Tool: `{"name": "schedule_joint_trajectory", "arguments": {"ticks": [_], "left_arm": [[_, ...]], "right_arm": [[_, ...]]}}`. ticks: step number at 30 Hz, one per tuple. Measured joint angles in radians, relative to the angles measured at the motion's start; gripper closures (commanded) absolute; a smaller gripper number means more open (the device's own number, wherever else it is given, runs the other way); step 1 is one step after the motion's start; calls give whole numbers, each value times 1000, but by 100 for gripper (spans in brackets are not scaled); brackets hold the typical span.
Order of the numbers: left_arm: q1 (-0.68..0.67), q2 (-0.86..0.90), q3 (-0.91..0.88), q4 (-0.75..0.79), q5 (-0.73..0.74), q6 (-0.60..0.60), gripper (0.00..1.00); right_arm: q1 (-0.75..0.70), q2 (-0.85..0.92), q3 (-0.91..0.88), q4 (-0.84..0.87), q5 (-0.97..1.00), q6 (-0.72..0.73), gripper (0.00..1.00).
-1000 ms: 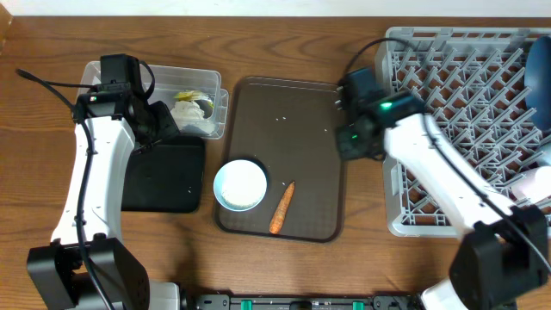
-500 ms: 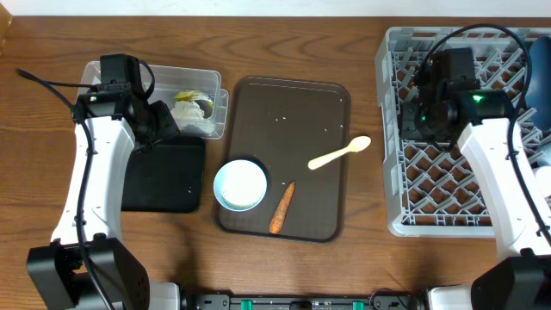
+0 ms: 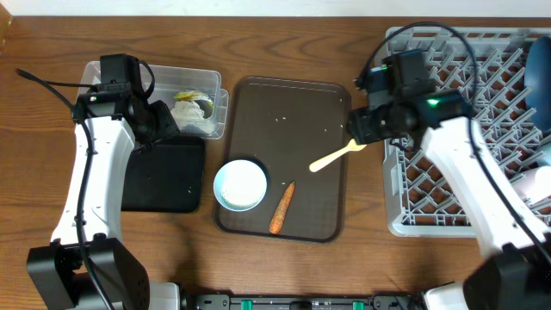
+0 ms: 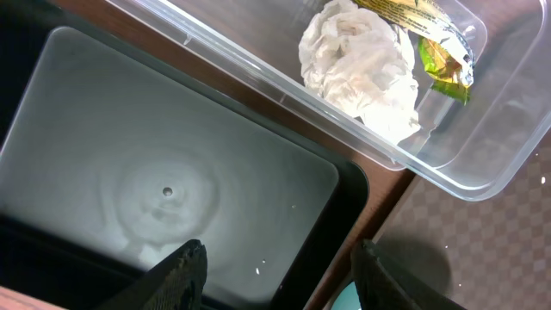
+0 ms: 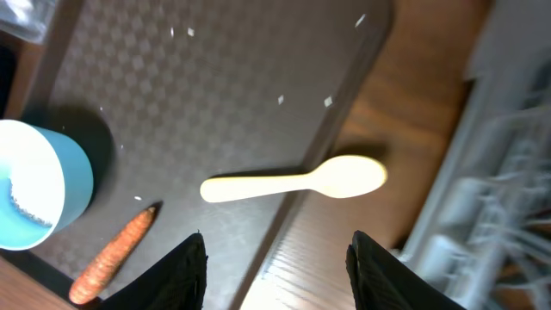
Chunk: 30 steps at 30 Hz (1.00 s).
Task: Sort waste into correct bins and load items into the dishwasher rack
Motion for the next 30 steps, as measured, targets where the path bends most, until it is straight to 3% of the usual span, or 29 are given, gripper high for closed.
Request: {"name": "schedule_joint_trajectory", "arguments": {"ticks": [13, 30], "left_arm": [[0, 0, 0, 0, 0, 0, 43], [0, 0, 0, 0, 0, 0, 43]], "right_arm": [[144, 271, 0, -41, 21, 352, 43], [152, 363, 0, 20, 88, 528, 45]]}}
